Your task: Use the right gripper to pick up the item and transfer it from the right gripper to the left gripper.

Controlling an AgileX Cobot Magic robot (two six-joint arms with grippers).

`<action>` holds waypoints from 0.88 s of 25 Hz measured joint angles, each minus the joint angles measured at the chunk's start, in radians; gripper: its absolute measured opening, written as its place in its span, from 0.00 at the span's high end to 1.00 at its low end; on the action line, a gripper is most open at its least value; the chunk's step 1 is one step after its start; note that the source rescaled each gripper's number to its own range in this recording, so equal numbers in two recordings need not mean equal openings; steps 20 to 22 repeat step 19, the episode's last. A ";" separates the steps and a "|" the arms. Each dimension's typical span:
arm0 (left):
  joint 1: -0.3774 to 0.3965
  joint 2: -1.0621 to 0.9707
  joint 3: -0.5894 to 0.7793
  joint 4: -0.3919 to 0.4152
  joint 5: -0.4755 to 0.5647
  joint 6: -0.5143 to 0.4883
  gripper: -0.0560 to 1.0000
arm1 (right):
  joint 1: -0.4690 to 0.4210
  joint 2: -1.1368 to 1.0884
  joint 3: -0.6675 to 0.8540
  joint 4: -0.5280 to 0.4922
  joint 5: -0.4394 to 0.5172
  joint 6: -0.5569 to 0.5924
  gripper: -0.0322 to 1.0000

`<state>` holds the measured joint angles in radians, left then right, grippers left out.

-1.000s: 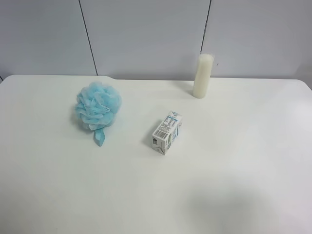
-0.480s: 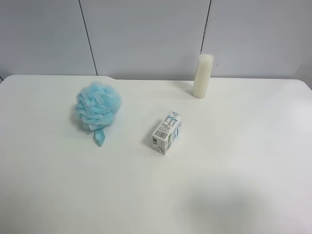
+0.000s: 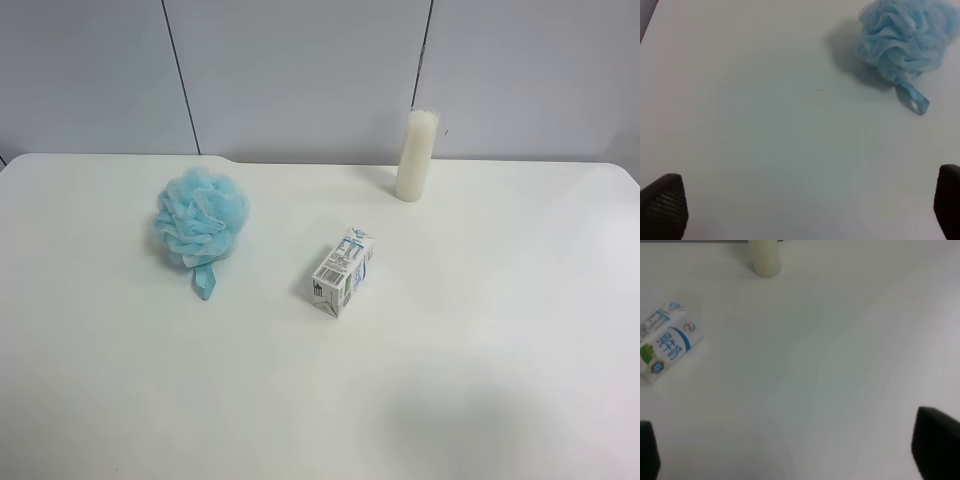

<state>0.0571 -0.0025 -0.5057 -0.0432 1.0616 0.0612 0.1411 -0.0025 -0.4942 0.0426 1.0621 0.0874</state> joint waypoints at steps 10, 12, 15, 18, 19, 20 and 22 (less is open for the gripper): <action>0.000 0.000 0.000 0.000 0.000 0.000 0.00 | 0.000 0.000 0.000 0.003 0.000 0.000 0.00; 0.000 0.000 0.000 0.000 0.000 0.000 0.00 | 0.000 0.000 0.000 0.003 0.000 0.000 0.00; 0.000 0.000 0.000 0.000 0.000 0.000 0.00 | 0.000 0.000 0.000 0.003 0.000 0.000 0.00; 0.000 0.000 0.000 0.000 0.000 0.000 0.00 | 0.000 0.000 0.000 0.003 0.000 0.000 0.00; 0.000 0.000 0.000 0.000 0.000 0.000 0.00 | 0.000 0.000 0.000 0.003 0.000 0.000 0.00; 0.000 0.000 0.000 0.000 0.000 0.000 0.00 | 0.000 0.000 0.000 0.003 0.000 0.000 0.00; 0.000 0.000 0.000 0.000 0.000 0.000 0.00 | 0.000 0.000 0.000 0.003 0.000 0.000 0.00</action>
